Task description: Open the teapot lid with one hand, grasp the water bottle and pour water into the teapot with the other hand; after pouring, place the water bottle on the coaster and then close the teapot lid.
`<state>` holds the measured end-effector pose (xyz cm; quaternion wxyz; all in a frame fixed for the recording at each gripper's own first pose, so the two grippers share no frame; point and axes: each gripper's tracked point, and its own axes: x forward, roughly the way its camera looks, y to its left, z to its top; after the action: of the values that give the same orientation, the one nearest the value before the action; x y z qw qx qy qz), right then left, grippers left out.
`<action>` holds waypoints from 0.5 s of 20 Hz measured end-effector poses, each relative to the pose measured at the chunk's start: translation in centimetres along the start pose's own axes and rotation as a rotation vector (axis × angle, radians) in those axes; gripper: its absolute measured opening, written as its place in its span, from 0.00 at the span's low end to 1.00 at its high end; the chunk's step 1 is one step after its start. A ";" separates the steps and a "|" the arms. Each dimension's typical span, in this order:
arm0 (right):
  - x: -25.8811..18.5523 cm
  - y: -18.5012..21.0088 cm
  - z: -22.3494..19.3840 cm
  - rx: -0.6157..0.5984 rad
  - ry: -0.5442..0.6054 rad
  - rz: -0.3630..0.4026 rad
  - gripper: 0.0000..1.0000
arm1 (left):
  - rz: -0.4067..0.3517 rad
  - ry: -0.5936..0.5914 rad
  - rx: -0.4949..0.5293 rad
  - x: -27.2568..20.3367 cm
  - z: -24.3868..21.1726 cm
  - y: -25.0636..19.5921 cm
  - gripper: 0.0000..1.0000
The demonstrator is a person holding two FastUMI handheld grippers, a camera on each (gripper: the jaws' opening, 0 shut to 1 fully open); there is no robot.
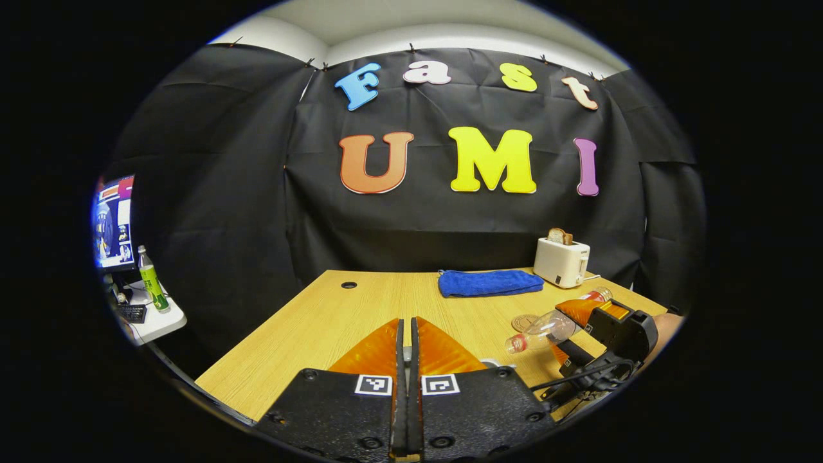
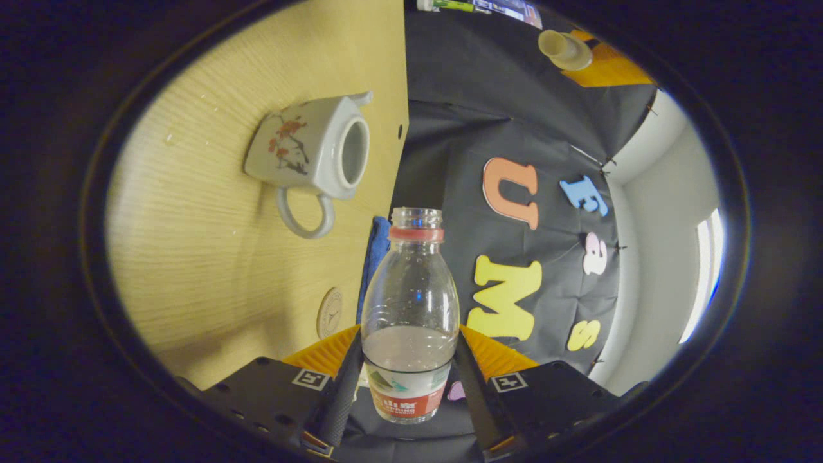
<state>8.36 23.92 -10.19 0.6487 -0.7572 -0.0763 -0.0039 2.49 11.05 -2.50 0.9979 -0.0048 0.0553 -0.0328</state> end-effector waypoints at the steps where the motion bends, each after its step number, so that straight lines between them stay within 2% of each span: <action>1: -0.2 -0.3 0.2 -0.037 -0.011 -0.008 0.77 | -0.001 0.000 0.002 0.1 0.0 0.0 0.03; 4: -0.1 -0.9 0.6 -0.139 -0.043 -0.034 0.75 | -0.007 0.002 0.007 0.1 -0.1 -0.3 0.03; 5: -0.1 -1.0 0.7 -0.161 -0.049 -0.038 0.78 | -0.006 0.003 0.007 0.0 -0.1 -0.3 0.03; 6: -0.2 -1.0 0.9 -0.182 -0.053 -0.045 0.75 | -0.005 0.005 0.010 0.1 -0.1 -0.2 0.03; 7: -0.3 -1.3 1.1 -0.200 -0.057 -0.056 0.78 | -0.004 0.005 0.011 -0.1 -0.2 -0.1 0.03; 10: -0.3 -1.8 1.5 -0.236 -0.072 -0.086 0.75 | -0.009 0.000 0.006 0.0 0.0 -0.1 0.03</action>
<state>7.68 25.67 -8.66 0.5513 -0.8239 -0.1310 -0.0134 2.43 10.92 -2.45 0.9978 -0.0019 0.0551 -0.0374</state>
